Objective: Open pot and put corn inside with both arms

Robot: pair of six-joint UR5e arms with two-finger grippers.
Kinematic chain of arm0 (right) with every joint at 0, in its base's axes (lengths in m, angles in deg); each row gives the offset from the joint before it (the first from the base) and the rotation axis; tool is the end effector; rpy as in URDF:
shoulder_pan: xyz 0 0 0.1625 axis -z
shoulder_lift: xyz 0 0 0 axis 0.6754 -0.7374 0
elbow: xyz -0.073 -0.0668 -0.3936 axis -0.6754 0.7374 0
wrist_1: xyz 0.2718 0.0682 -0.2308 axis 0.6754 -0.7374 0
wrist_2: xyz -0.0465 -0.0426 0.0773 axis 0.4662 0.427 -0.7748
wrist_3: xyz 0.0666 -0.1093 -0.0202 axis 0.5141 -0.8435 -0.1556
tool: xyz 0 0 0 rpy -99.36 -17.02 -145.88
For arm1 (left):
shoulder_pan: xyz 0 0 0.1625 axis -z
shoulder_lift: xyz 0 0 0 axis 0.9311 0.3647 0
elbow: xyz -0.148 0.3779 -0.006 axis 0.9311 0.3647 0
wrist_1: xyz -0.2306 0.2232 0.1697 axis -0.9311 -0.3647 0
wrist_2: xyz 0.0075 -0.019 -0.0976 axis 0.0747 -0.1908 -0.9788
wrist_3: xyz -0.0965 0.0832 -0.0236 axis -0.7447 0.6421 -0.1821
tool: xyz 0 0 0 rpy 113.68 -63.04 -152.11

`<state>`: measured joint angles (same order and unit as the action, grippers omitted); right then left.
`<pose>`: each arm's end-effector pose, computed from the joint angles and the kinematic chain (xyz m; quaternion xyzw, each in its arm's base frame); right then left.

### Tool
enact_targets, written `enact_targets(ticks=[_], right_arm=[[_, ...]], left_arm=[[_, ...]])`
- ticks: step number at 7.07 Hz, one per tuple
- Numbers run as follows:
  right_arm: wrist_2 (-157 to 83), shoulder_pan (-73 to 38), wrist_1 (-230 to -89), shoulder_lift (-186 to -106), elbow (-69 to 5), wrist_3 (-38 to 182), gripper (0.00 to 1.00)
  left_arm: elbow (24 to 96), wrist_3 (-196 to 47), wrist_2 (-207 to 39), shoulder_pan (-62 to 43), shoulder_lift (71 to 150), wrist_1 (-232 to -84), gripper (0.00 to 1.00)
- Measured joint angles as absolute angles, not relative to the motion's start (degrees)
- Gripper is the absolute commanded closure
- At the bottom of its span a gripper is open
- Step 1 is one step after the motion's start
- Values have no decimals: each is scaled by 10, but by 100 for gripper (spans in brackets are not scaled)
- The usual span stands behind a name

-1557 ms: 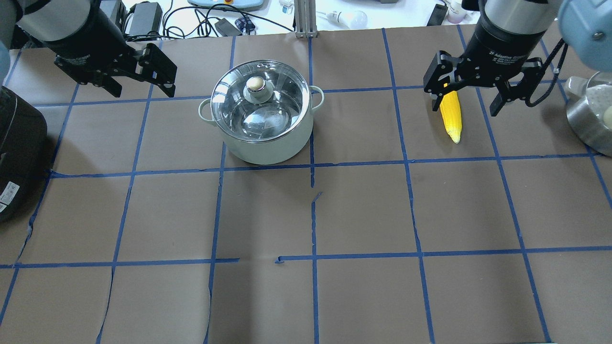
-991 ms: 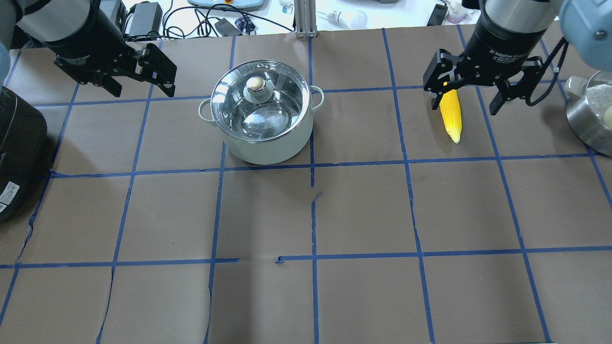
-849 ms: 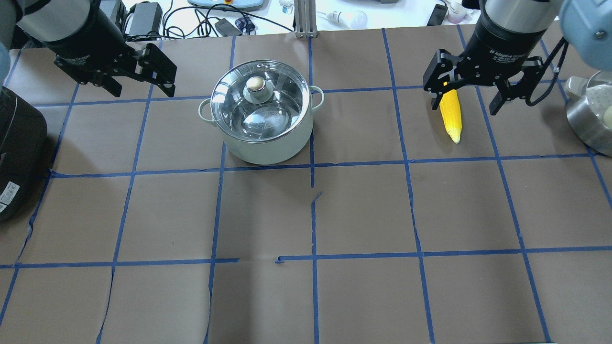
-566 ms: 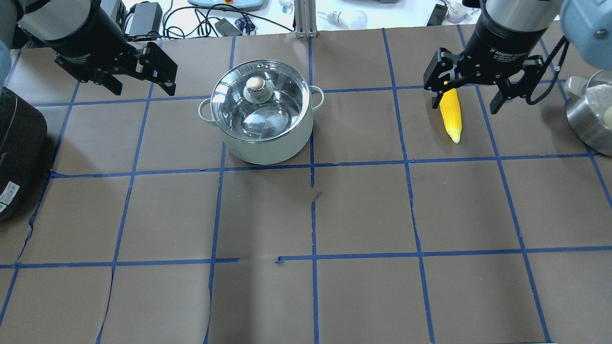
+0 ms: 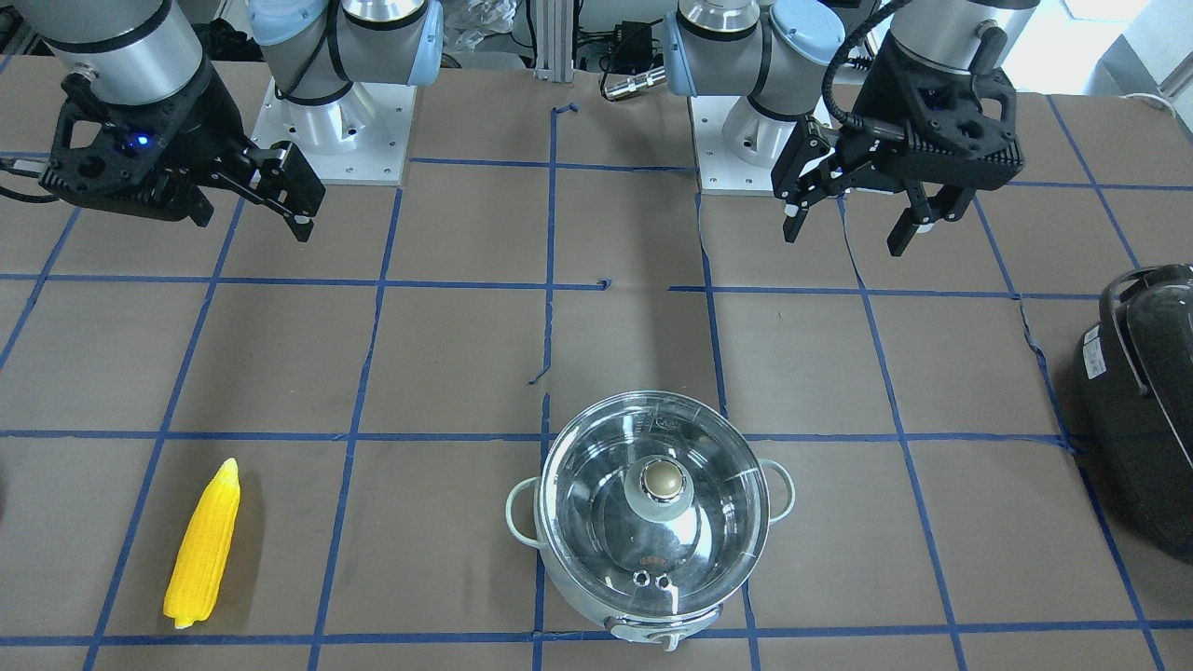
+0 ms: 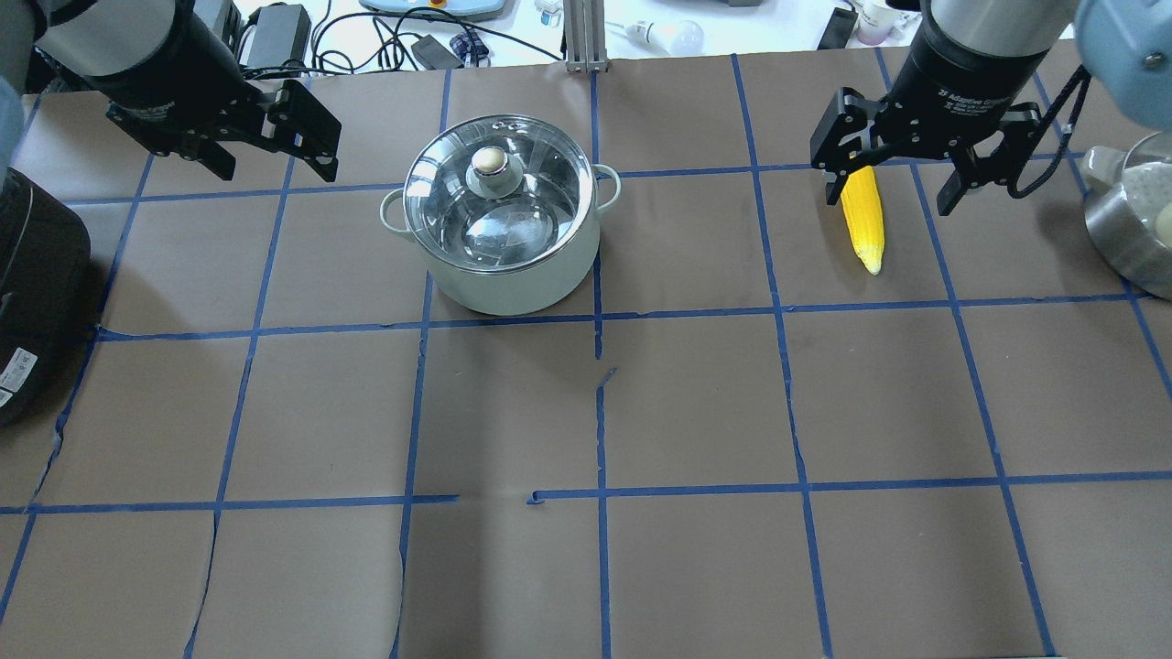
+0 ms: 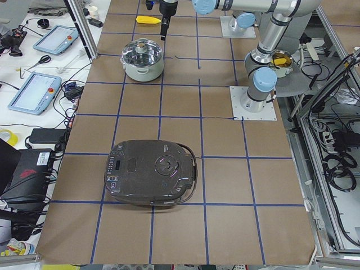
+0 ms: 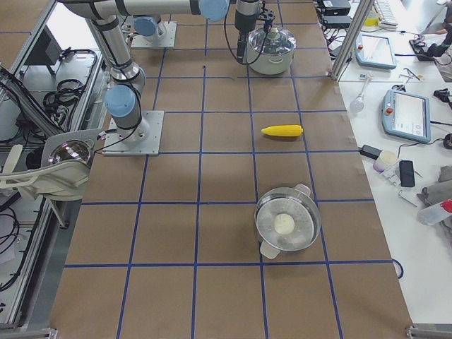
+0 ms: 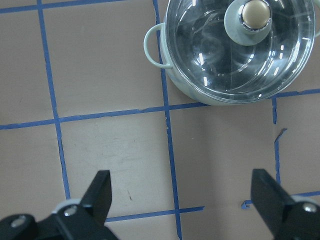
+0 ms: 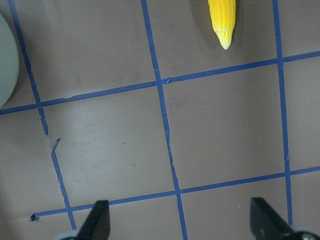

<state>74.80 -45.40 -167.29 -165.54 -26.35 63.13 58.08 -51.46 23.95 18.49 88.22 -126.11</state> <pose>0.1193 -0.4380 0.4478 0.0844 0.9961 0.0242 0.0071 -0.1186 -0.4445 0.4775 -0.0474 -0.9951 0.0846 0.0215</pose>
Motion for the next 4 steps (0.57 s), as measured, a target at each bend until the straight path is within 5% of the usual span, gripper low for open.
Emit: enact_targets(ticks=[4], right_arm=[[753,-454,-1672,-1655,-264,633,0]], left_arm=[[582,-515,239,185,881,-1261,0]])
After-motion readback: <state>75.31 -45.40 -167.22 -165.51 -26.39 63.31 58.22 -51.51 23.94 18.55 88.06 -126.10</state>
